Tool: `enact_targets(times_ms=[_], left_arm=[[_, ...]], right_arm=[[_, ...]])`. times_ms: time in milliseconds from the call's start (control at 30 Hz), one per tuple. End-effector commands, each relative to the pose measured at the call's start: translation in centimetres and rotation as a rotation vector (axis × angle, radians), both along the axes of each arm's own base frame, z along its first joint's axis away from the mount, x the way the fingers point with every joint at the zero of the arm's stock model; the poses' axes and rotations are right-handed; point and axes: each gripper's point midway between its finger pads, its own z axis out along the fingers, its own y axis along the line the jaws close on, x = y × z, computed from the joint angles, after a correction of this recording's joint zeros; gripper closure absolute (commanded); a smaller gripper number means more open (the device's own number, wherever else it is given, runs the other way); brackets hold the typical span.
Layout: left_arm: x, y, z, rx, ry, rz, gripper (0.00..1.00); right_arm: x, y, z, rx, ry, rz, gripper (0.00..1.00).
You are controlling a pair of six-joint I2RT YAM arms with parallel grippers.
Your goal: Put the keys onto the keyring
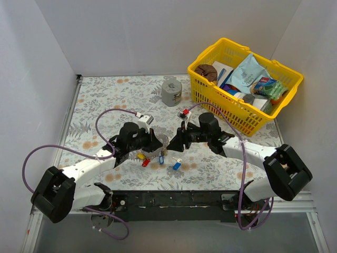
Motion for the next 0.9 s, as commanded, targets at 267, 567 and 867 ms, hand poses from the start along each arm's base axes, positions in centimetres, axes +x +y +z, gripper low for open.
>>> enact_targets(times_ms=[267, 567, 867], left_arm=[[1.0, 0.3, 6.1, -0.053, -0.175, 0.033, 1.0], [1.1, 0.0, 9.0, -0.063, -0.218, 0.009, 1.0], [0.7, 0.1, 8.7, -0.051, -0.204, 0.005, 1.0]], right_arm=[[1.1, 1.4, 4.6, 0.097, -0.08, 0.035, 0.46], [3.1, 2.3, 5.9, 0.085, -0.082, -0.018, 0.46], [3.3, 2.1, 4.2, 0.036, -0.065, -0.032, 0.5]])
